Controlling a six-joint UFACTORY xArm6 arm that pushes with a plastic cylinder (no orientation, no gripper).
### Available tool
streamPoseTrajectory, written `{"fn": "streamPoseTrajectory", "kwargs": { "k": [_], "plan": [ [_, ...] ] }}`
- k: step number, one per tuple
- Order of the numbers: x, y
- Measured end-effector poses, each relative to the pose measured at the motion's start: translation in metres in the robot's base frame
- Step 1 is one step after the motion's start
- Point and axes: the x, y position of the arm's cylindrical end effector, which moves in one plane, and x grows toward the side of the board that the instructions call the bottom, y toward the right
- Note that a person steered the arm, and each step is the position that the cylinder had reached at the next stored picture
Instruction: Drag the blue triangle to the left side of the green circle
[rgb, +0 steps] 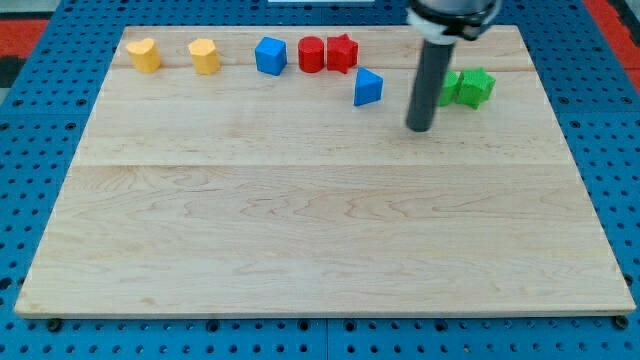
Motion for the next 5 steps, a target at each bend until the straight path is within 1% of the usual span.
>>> {"fn": "streamPoseTrajectory", "kwargs": {
  "k": [1,2,3,4,5],
  "plan": [
    [-0.048,-0.058],
    [-0.069,-0.098],
    [-0.069,-0.097],
    [-0.069,-0.048],
    [-0.078,-0.055]
  ]
}}
